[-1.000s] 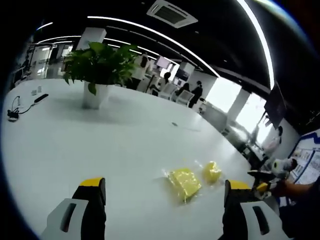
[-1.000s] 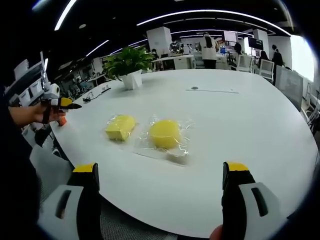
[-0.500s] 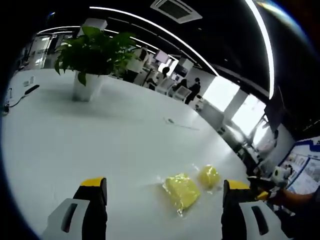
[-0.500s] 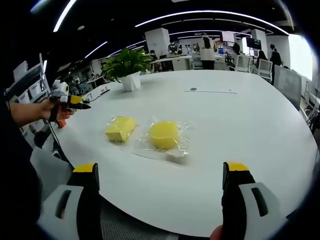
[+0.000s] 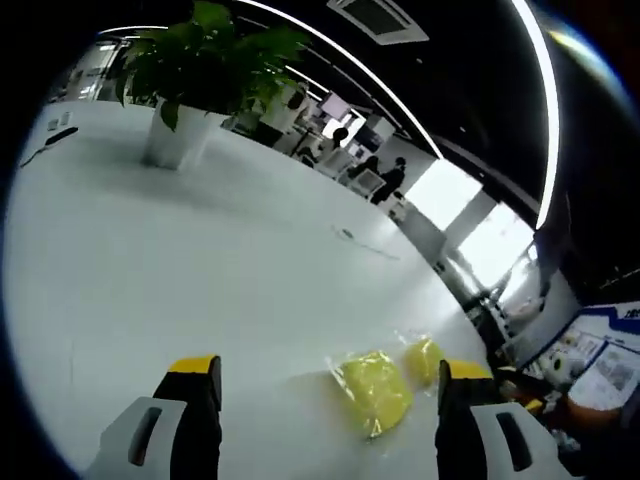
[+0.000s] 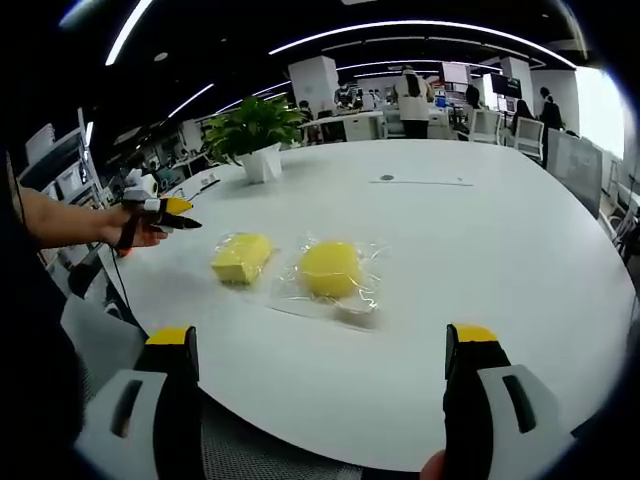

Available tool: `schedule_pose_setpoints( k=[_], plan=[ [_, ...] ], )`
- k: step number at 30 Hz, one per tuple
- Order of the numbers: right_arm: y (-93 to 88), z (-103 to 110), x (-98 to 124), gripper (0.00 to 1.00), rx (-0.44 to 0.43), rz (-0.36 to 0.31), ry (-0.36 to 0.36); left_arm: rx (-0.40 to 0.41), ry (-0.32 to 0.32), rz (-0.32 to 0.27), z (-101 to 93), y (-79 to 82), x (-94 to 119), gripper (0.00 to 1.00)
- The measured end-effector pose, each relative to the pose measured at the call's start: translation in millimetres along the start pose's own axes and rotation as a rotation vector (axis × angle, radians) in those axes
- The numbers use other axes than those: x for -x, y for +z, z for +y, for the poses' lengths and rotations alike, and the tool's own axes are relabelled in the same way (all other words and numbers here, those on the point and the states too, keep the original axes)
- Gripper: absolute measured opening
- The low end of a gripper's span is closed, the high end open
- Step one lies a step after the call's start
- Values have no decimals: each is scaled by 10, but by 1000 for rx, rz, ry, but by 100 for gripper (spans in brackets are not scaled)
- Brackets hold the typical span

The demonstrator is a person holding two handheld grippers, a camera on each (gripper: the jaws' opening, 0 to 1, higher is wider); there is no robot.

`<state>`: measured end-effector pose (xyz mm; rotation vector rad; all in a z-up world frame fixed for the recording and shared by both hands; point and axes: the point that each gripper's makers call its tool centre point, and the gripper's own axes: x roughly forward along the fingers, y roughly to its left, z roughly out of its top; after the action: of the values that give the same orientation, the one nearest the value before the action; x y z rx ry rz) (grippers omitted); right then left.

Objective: Compare the silicone blocks by pressing each to a similar depth, holding the contact briefly, and releasing to observe deformation and rebound differences across the visible hardness samples.

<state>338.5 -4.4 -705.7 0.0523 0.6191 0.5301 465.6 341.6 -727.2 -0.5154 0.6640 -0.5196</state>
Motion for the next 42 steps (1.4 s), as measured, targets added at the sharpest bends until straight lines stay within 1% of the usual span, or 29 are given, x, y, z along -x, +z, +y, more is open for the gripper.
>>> schedule_pose_setpoints(
  k=[4,5,7,8,11,17,19,20,21,23,25,27,29,32,33,34,35,37,39,42],
  plan=[
    [-19,4,-9,96,0,5,1,52,-15,9,16,-50,-95,88],
    [-21,7,-11,96,-1,7,2,86,-25,8,18,-72,-124,87],
    [-21,11,-12,96,0,9,3,151,-39,-6,13,-78,-160,82],
    [-18,13,-13,96,-1,8,5,172,-33,-21,40,-66,-181,82],
    [-12,15,-8,96,-1,10,4,210,-38,-21,79,-121,-253,78],
    [-9,15,-10,96,-6,11,5,222,-55,-7,30,-168,-361,72],
    [-21,14,-18,96,-7,16,7,231,-73,-1,24,-187,-405,66],
    [-25,12,-21,96,-6,19,9,248,-106,9,-37,-207,-419,62],
    [-21,7,-19,96,-6,20,8,264,-114,16,-52,-224,-434,58],
    [1,-14,-8,96,-13,13,2,264,-110,18,-47,-247,-477,58],
    [2,-23,1,96,-13,13,-1,269,-117,26,-35,-277,-521,55],
    [-14,-28,13,96,-11,17,-2,283,-126,40,-65,-320,-544,52],
    [-36,-31,28,96,-15,19,-6,266,-124,43,-72,-338,-561,48],
    [-70,-45,45,96,-21,23,-11,257,-113,46,-40,-355,-565,35],
    [-85,-42,52,96,-23,25,-12,266,-99,45,-16,-363,-572,27],
    [-99,-40,56,96,-25,27,-12,266,-96,40,-17,-361,-575,22],
    [-120,-40,58,96,-27,30,-14,260,-99,36,-24,-359,-581,19],
    [-142,-33,59,96,-31,33,-14,271,-103,34,-42,-369,-599,20],
    [-155,-22,55,96,-33,37,-13,274,-96,37,-12,-392,-618,18],
    [-151,-9,50,96,-33,36,-11,306,-100,29,2,-394,-636,17]
  ],
)
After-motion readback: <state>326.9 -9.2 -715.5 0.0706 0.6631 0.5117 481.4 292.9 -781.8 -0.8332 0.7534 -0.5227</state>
